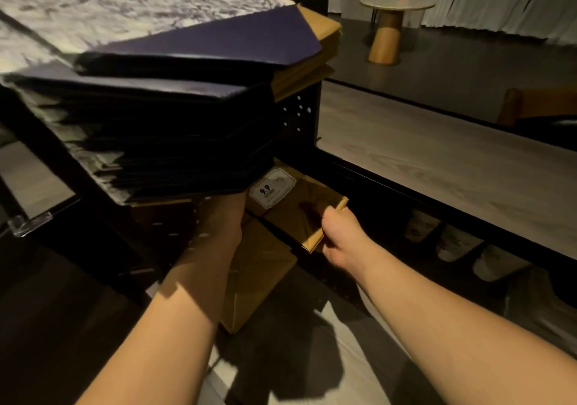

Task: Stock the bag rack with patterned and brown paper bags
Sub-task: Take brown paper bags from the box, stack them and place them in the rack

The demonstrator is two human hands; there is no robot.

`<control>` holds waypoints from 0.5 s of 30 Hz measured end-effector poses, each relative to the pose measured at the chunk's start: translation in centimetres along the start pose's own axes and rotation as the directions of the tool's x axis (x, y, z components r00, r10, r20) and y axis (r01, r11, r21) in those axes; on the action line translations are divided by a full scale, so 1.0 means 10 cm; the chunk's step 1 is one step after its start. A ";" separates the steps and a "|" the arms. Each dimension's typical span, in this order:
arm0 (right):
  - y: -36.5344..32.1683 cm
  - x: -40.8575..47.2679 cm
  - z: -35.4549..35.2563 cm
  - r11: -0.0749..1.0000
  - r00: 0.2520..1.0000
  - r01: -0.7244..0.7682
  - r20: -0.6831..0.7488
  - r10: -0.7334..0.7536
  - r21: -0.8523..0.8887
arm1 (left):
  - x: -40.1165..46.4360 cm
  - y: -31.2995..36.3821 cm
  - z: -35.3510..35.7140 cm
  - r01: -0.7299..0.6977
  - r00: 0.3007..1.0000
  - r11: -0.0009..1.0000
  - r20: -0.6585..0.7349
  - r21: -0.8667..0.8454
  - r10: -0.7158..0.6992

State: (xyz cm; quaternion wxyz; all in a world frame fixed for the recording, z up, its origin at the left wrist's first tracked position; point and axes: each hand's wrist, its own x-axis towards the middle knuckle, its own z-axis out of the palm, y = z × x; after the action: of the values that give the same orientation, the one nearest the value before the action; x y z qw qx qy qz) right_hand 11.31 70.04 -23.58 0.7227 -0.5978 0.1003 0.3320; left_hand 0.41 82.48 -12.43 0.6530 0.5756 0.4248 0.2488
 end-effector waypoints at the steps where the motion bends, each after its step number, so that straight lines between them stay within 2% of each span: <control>1: 0.01 0.03 0.02 1.000 1.000 -0.002 0.007 0.002 -0.012 | -0.06 -0.01 0.00 -0.022 1.000 1.000 0.001 -0.001 0.022; 4: 0.01 0.05 0.11 0.997 1.000 -0.015 0.023 0.017 -0.075 | -0.06 -0.11 -0.01 -0.051 0.998 0.998 -0.037 0.026 0.052; 7: -0.06 -0.02 0.13 0.991 0.993 -0.072 0.090 0.082 -0.113 | -0.07 -0.13 0.02 0.027 0.999 1.000 -0.024 -0.011 -0.027; 10: 0.01 -0.11 0.04 0.992 0.985 -0.108 0.125 0.115 -0.064 | -0.06 -0.12 0.05 0.036 0.999 0.997 -0.009 -0.063 -0.037; 12: 0.24 -0.23 -0.03 0.988 0.990 -0.138 0.006 0.139 -0.062 | -0.02 -0.13 0.04 0.033 0.999 0.998 -0.016 -0.049 -0.033; 14: 0.58 -0.37 -0.03 0.978 0.977 -0.203 -0.054 0.206 0.050 | -0.04 -0.11 0.04 0.006 0.999 1.000 -0.035 -0.024 -0.007; 15: 0.70 -0.43 0.02 0.958 0.966 -0.254 -0.005 0.257 0.135 | -0.05 -0.11 0.03 -0.003 0.999 1.000 -0.041 -0.024 0.002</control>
State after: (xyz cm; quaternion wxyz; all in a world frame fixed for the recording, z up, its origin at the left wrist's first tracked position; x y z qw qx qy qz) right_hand 3.77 69.17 -26.73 0.7108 -0.5340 0.2067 0.4085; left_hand 0.25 81.63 -13.33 0.6507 0.5631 0.4344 0.2661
